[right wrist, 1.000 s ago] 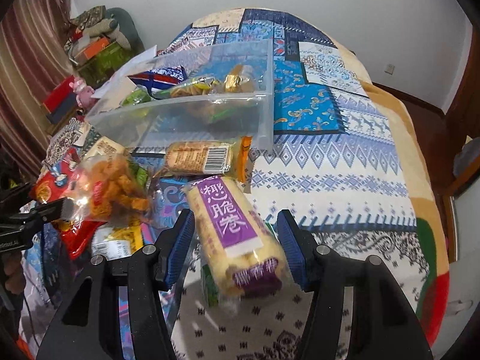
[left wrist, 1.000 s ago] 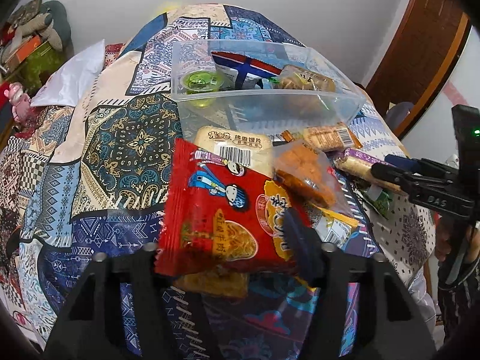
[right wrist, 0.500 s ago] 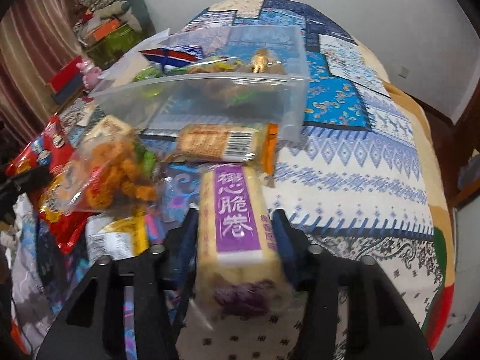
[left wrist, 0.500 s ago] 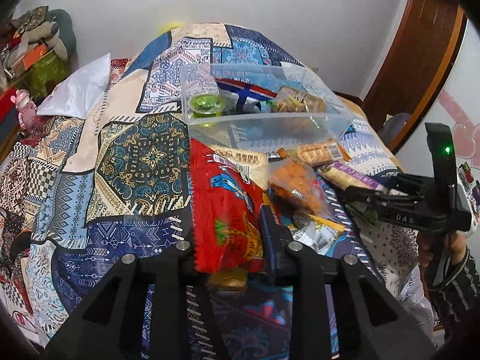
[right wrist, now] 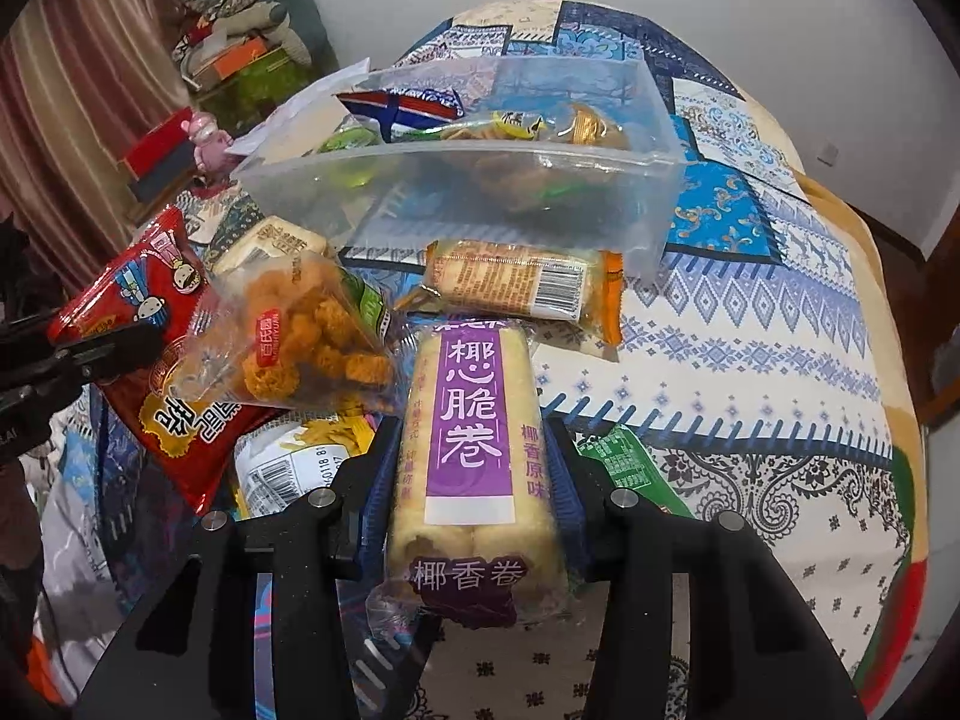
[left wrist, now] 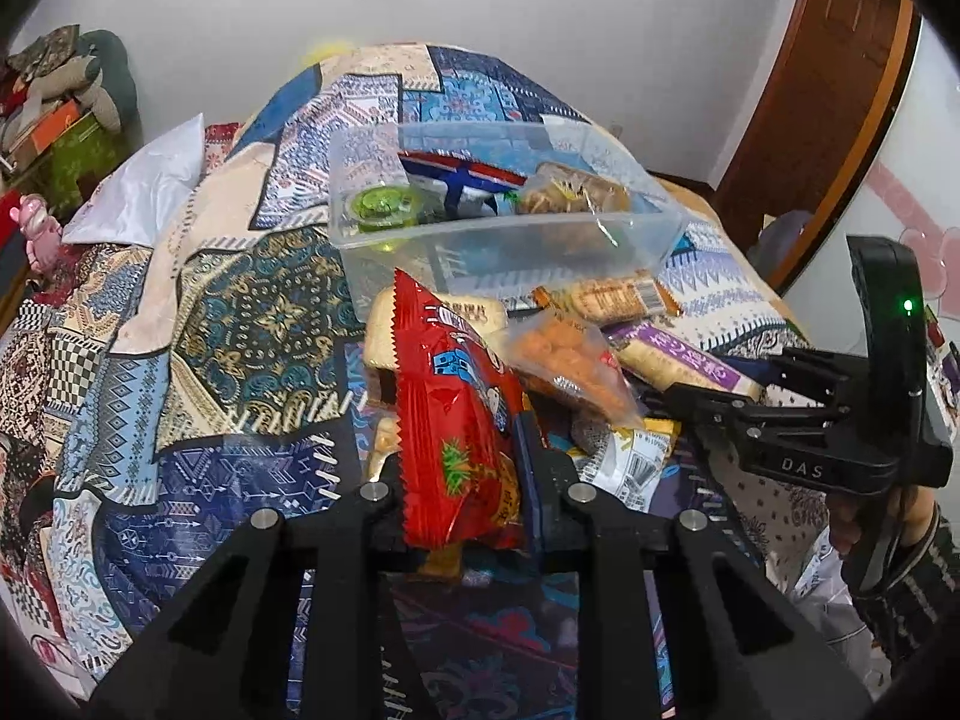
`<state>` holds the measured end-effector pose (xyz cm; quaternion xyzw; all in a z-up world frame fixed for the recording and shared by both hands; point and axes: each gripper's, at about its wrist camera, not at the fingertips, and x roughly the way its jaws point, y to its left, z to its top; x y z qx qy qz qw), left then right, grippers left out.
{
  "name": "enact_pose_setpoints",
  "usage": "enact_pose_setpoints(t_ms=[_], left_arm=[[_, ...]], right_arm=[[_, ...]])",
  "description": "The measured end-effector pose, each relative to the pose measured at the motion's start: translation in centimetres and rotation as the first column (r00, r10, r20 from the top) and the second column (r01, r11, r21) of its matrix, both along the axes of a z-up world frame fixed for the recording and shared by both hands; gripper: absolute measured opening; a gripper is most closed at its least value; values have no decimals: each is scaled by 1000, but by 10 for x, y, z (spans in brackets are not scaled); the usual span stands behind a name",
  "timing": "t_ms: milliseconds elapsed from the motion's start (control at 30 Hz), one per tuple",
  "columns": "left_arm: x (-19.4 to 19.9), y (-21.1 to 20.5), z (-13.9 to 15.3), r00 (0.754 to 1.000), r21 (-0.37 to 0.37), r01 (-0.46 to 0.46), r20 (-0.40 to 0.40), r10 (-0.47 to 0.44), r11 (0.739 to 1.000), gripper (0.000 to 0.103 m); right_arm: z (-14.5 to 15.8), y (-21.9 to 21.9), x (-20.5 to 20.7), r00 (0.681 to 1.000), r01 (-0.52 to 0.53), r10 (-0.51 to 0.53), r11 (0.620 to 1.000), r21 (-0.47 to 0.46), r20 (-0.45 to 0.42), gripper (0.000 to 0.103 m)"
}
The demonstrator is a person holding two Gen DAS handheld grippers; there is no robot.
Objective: Organize snacks
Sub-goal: 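Carry the red bag into the box with left tool while right drops the coconut roll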
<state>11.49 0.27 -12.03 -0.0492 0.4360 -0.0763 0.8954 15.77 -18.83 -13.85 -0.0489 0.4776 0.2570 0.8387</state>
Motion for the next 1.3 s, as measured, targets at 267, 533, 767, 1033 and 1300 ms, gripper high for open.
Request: enact_pose_setpoints(t_ms=[267,533,767,1033,1300], left_arm=[[-8,12,32,997,-4,-32,68,32,999,22],[1,21,65,989,-11,-62,137,63,998,17],[22,24,83,980,-21,-72,186,75,997,15],[55,29,96,970,-22,-93,223,96,995,15],[101,35,93,967,-46,-115,223,122,992,15]], right_arm=[[29,-11,-11,998,31,-35,997,71,52,43],[64,-13,-9,989,48,-66,990,130,134,43],[81,-9,5,981,57,-89,982,180,175,43],[90,-4,24,974,58,-99,979,197,206,43],[86,4,57,972,73,-116,976,206,206,43]])
